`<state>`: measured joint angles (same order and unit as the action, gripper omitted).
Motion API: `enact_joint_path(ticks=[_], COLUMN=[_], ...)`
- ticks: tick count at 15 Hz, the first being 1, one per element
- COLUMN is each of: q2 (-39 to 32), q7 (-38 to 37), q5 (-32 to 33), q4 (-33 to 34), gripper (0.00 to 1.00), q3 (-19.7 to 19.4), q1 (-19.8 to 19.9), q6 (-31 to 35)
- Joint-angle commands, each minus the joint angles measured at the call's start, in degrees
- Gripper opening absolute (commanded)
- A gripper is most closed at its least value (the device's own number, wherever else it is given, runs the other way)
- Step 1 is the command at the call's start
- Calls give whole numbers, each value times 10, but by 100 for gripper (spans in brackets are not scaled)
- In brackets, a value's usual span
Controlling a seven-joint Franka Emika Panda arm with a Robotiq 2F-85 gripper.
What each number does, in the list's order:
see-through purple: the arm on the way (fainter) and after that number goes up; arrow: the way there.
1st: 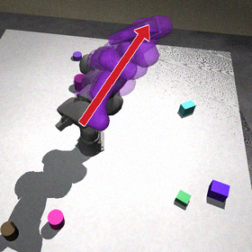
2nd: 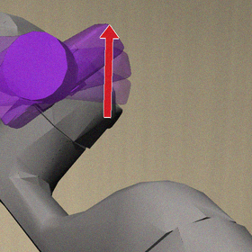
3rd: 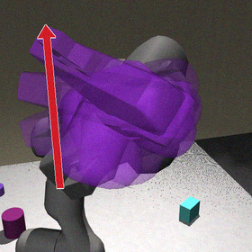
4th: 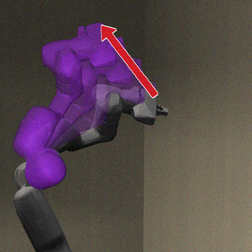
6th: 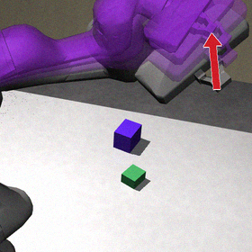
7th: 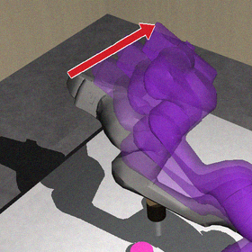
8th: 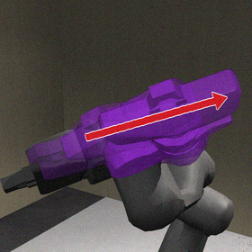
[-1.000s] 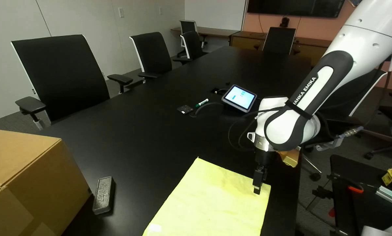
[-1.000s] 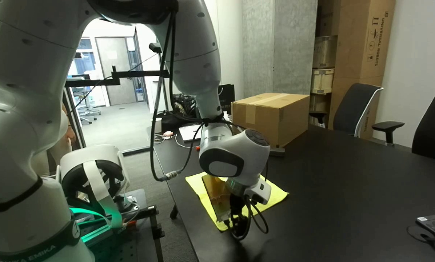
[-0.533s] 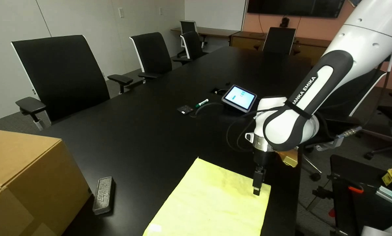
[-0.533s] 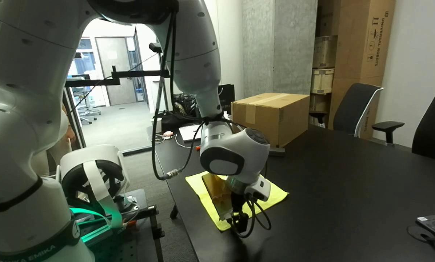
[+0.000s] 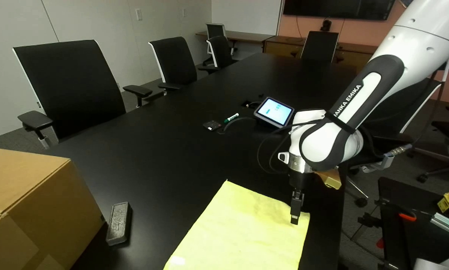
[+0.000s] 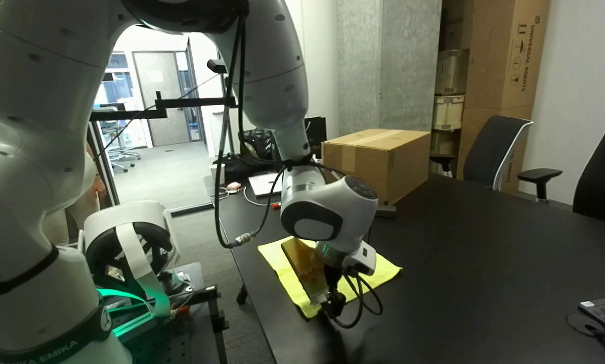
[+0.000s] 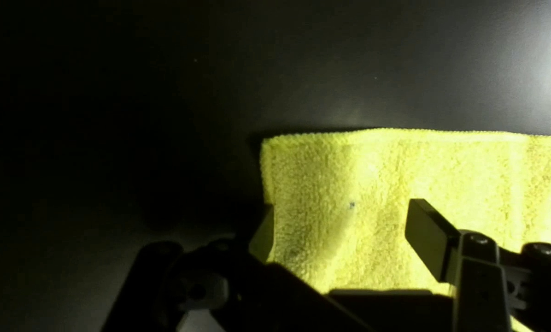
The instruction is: Fold the cloth on the table
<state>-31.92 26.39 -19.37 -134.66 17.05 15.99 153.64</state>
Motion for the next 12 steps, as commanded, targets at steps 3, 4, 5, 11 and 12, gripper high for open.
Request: enact_joint_path(ticks=[3, 4, 5, 11, 12], q2=[-4, -3, -3, 6, 10], q7=[40, 45, 49, 67, 74], q5=[-8, -9, -8, -3, -3], q4=[12, 12, 13, 20, 20], gripper=[57, 62, 55, 8, 6], q3=[12, 12, 11, 5, 6], q1=[19, 20, 20, 12, 13], q6=[-36, -40, -44, -69, -70])
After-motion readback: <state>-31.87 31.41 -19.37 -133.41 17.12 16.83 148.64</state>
